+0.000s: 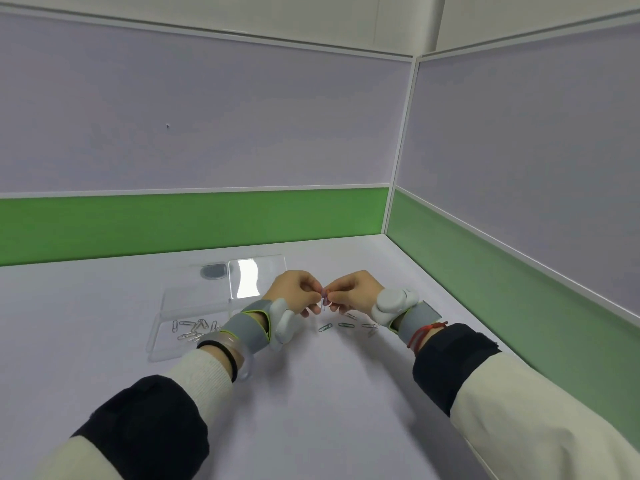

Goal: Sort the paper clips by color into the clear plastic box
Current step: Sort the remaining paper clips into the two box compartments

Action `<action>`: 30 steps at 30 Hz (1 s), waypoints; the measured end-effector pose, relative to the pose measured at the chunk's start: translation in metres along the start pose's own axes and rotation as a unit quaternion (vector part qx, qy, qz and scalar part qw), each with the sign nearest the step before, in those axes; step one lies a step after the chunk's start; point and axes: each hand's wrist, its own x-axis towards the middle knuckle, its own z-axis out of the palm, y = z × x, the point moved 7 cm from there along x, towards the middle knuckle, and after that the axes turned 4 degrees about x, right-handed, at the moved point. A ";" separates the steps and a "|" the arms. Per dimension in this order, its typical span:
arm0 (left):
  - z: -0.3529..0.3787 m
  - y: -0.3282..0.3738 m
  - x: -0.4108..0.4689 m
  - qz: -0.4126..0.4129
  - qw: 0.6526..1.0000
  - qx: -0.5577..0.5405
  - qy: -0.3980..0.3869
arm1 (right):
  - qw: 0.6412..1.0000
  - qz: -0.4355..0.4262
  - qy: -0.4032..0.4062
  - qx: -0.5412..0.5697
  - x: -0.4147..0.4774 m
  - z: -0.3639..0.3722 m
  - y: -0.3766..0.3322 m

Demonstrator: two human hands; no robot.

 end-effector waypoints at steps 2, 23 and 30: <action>-0.009 -0.008 -0.002 -0.006 1.000 -0.006 0.005 | 1.000 0.004 -0.004 -0.001 0.003 0.009 -0.004; -0.065 -0.051 -0.023 -0.009 0.998 0.026 0.062 | 0.998 0.005 0.024 -0.060 0.025 0.062 -0.033; -0.037 -0.017 -0.036 0.058 0.987 0.148 -0.003 | 0.926 0.017 0.011 -0.377 0.014 0.031 -0.019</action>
